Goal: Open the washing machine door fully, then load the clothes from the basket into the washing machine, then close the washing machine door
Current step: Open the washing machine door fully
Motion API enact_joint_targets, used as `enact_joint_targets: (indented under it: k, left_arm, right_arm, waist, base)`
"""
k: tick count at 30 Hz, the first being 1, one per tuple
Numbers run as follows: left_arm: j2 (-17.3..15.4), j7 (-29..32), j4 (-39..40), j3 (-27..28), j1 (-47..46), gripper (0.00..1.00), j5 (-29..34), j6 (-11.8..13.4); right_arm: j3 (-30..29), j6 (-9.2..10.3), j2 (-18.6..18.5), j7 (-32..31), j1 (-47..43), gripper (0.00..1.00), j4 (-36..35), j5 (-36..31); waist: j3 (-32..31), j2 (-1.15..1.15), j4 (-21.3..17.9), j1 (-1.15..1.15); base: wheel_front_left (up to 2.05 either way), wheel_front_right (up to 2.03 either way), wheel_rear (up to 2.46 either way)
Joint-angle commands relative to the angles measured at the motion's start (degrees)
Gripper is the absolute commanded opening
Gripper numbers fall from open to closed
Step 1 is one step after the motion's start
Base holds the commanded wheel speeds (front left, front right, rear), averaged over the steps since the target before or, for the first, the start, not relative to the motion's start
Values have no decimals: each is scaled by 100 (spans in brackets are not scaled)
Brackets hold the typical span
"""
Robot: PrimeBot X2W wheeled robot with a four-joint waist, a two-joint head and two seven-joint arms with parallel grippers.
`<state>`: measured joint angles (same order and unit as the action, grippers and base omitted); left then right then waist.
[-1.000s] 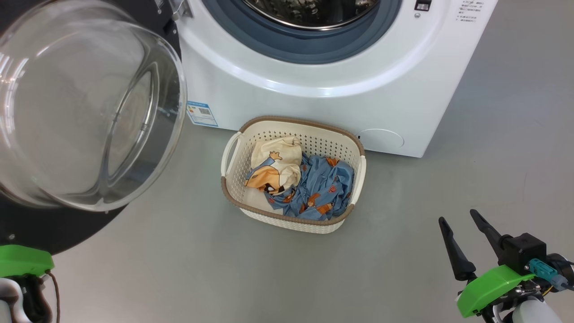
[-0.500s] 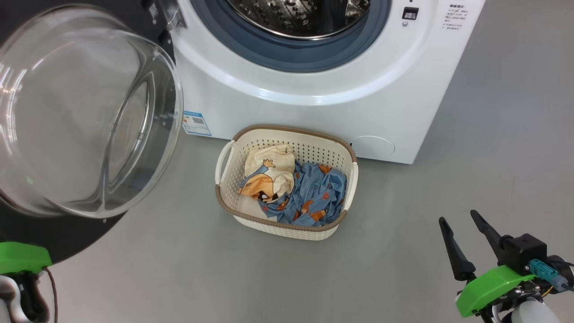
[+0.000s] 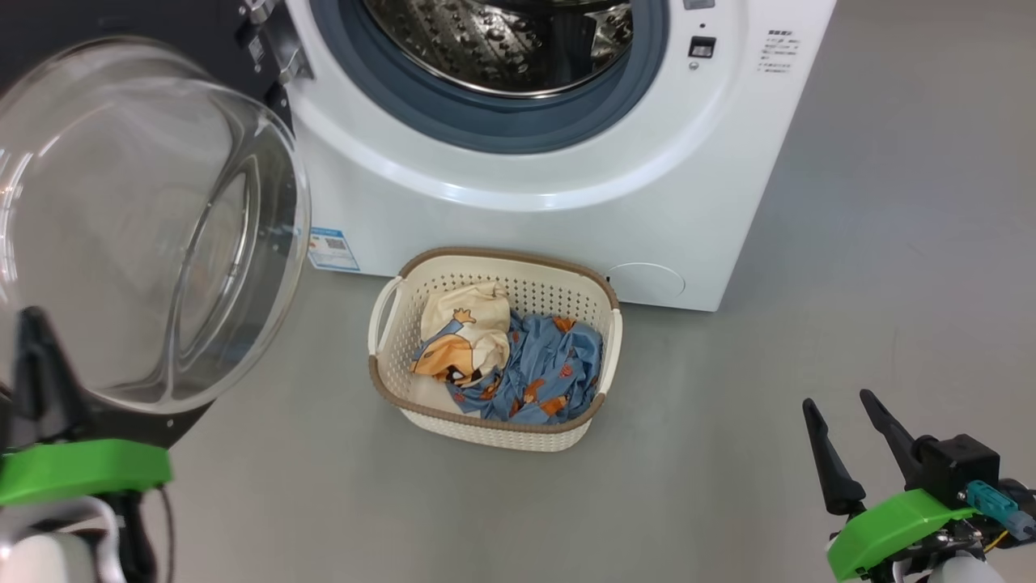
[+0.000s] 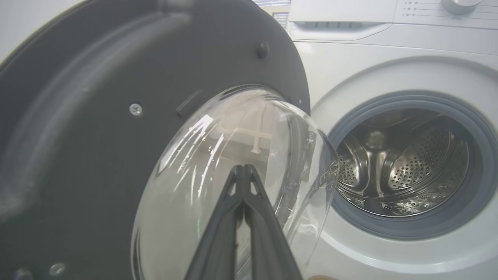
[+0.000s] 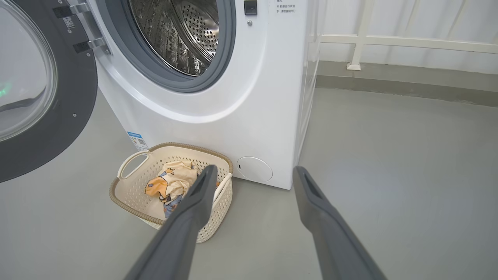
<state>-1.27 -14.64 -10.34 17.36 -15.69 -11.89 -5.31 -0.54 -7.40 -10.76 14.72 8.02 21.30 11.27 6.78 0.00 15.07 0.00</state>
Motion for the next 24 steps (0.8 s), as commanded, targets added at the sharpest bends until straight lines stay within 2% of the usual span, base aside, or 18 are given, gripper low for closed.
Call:
enact_joint_targets:
  k: [1, 8, 9, 10, 11, 12, 13, 14, 15, 24]
  left_arm:
    - [-165, -36, 242, -47, 64, 0, -23, 28]
    - [-162, -36, 534, -758, 411, 0, -188, 223]
    - [-162, -36, 571, -833, 480, 7, -188, 237]
    - [-162, -36, 591, -895, 553, 27, -202, 243]
    - [-162, -36, 591, -895, 553, 27, -202, 243]
    - [-162, -36, 612, -953, 625, 42, -187, 248]
    - [-162, -36, 637, -1011, 690, 62, -151, 245]
    - [-162, -36, 645, -1059, 758, 95, -110, 254]
    - [-162, -36, 648, -1097, 815, 100, -101, 266]
    - [-161, -36, 477, -1310, 1206, 100, 135, 180]
  right_arm:
    - [79, -9, -25, 28, -48, 100, -155, 58]
    - [30, -9, 25, 28, -161, 100, -240, 36]
    - [34, -9, 35, 28, -158, 100, -263, 33]
    - [37, -9, 42, 28, -153, 100, -290, 23]
    - [37, -9, 42, 28, -153, 100, -290, 23]
    - [42, -9, 51, 28, -149, 100, -318, 16]
    - [44, -9, 60, 28, -144, 100, -346, 13]
    - [46, -9, 68, 28, -140, 100, -374, 11]
    - [41, -9, 76, 28, -138, 100, -406, 8]
    - [31, -9, 153, 28, -263, 100, -718, -62]
  waist:
    - [-66, 0, -66, 0]
    - [-141, 0, -309, 0]
    - [-144, 0, -355, 0]
    - [-151, 0, -400, 0]
    - [-151, 0, -400, 0]
    - [-158, 0, -449, 0]
    - [-167, 0, -497, 0]
    - [-175, 0, -547, 0]
    - [-185, 0, -594, 0]
    - [-340, 0, -1001, 0]
  base:
    - [0, 0, 0]
    - [0, 0, 0]
    - [0, 0, 0]
    - [0, 0, 0]
    - [0, 0, 0]
    - [0, 0, 0]
    - [0, 0, 0]
    - [0, 0, 0]
    - [0, 0, 0]
    - [0, 0, 0]
